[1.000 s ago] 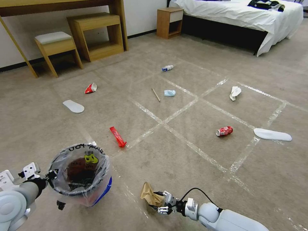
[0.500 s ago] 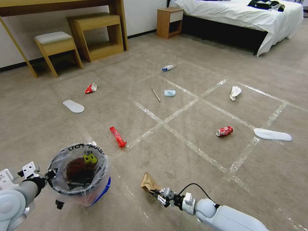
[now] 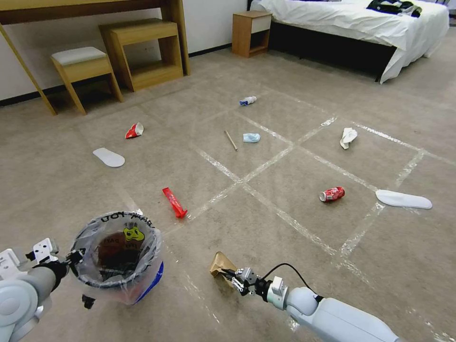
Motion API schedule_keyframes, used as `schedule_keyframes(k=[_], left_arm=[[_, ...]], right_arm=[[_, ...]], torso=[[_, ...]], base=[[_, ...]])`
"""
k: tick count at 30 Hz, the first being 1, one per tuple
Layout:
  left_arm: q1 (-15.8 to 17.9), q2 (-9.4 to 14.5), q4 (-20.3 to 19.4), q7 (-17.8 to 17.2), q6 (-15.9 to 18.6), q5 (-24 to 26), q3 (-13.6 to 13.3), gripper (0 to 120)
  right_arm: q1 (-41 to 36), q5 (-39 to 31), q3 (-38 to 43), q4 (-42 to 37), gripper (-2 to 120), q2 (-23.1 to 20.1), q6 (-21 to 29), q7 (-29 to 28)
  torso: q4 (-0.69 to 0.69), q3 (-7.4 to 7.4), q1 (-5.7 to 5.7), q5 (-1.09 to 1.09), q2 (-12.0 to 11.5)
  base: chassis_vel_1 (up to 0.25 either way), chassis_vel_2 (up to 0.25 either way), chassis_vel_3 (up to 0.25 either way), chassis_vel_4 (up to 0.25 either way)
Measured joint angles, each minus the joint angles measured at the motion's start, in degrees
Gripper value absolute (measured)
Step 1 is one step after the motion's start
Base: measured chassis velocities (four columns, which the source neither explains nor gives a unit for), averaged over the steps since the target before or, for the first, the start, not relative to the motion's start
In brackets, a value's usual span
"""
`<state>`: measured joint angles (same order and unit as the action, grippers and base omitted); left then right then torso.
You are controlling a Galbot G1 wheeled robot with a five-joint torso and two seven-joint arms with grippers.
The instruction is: Pick up the trash bin and place the garbage on the floor into it.
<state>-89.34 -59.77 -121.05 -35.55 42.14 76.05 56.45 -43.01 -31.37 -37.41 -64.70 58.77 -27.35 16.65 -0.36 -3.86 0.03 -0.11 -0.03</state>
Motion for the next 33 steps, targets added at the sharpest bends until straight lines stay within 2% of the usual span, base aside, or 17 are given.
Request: schedule_keyframes(k=[3, 5, 6, 8, 10, 12, 13, 17, 18, 20, 21, 23, 24, 27, 33], left_arm=[[0.10, 0.29, 0.23, 0.11, 0.00, 0.05, -0.01, 0], [0.17, 0.55, 0.34, 0.13, 0.00, 0.16, 0.00, 0], [0.17, 0.55, 0.34, 0.13, 0.00, 0.16, 0.00, 0], [0.21, 0.80, 0.35, 0.13, 0.00, 0.32, 0.05, 0], [0.22, 0.85, 0.39, 0.13, 0.00, 0.36, 0.07, 0], [0.22, 0.88, 0.56, 0.12, 0.00, 0.37, 0.09, 0], [0.22, 0.88, 0.56, 0.12, 0.00, 0.37, 0.09, 0], [0.22, 0.73, 0.70, 0.11, 0.00, 0.36, 0.08, 0], [0.22, 0.73, 0.70, 0.11, 0.00, 0.36, 0.08, 0], [0.22, 0.62, 0.73, 0.10, 0.00, 0.30, 0.04, 0], [0.22, 0.62, 0.73, 0.10, 0.00, 0.30, 0.04, 0], [0.22, 0.52, 0.74, 0.09, 0.00, 0.22, -0.04, 0], [0.22, 0.52, 0.74, 0.09, 0.00, 0.22, -0.04, 0], [0.22, 0.42, 0.74, 0.07, 0.00, 0.15, -0.17, 0], [0.19, 0.41, 0.74, 0.07, 0.00, 0.08, -0.23, 0]], right_arm=[[-0.20, -0.03, 0.61, -0.36, 8, 0.34, 0.15, -1.29], [-0.22, -0.90, 0.71, -1.51, 16, -0.01, 1.16, -2.36], [-0.22, -0.90, 0.71, -1.51, 16, -0.01, 1.16, -2.36], [-0.22, -1.73, 0.45, -2.56, 28, -0.84, 2.15, -2.98], [-0.22, -2.14, 0.32, -2.99, 31, -1.20, 2.57, -3.03], [-0.51, -2.92, 0.15, -4.06, 44, -2.00, 3.43, -3.10], [-0.51, -2.92, 0.15, -4.06, 44, -2.00, 3.43, -3.10], [-1.41, -2.80, 0.41, -4.21, 60, -2.32, 3.50, -3.03], [-1.41, -2.80, 0.41, -4.21, 60, -2.32, 3.50, -3.03], [-2.01, -2.57, 0.55, -4.12, 73, -2.35, 3.45, -3.00], [-2.01, -2.57, 0.55, -4.12, 73, -2.35, 3.45, -3.00], [-2.54, -2.66, 0.70, -4.00, 82, -2.36, 3.50, -3.09], [-2.54, -2.66, 0.70, -4.00, 82, -2.36, 3.50, -3.09], [-2.83, -2.80, 0.69, -4.07, 96, -2.63, 3.78, -3.32], [-2.85, -2.67, 0.75, -4.18, 100, -2.72, 4.34, -4.19]], torso=[[0.00, 0.00, 0.00, 0.00, 0.00], [0.01, 0.00, 0.00, 0.00, 0.00], [0.01, 0.00, 0.00, 0.00, 0.00], [0.01, 0.00, 0.00, 0.00, 0.00], [0.00, 0.00, 0.00, 0.00, 0.00], [0.00, 0.00, 0.00, 0.00, 0.00], [0.00, 0.00, 0.00, 0.00, 0.00], [0.00, 0.00, 0.00, 0.00, 0.00], [0.00, 0.00, 0.00, 0.00, 0.00], [0.00, 0.00, 0.00, 0.00, 0.00], [0.00, 0.00, 0.00, 0.00, 0.00], [0.00, 0.00, 0.00, 0.00, 0.00], [0.00, 0.00, 0.00, 0.00, 0.00], [0.00, 0.00, 0.00, 0.00, 0.00], [0.00, 0.00, 0.00, 0.00, 0.00]], base=[[0.000, 0.000, 0.000, 0.000], [0.000, 0.000, 0.000, 0.000], [0.000, 0.000, 0.000, 0.000], [0.000, 0.000, 0.000, 0.000], [0.000, 0.000, 0.000, 0.000], [0.000, 0.000, 0.000, 0.000], [0.000, 0.000, 0.000, 0.000], [0.000, 0.000, 0.000, 0.000], [0.000, 0.000, 0.000, 0.000], [0.000, 0.000, 0.000, 0.000], [0.000, 0.000, 0.000, 0.000], [0.000, 0.000, 0.000, 0.000], [0.000, 0.000, 0.000, 0.000], [0.000, 0.000, 0.000, 0.000], [0.000, 0.000, 0.000, 0.000]])
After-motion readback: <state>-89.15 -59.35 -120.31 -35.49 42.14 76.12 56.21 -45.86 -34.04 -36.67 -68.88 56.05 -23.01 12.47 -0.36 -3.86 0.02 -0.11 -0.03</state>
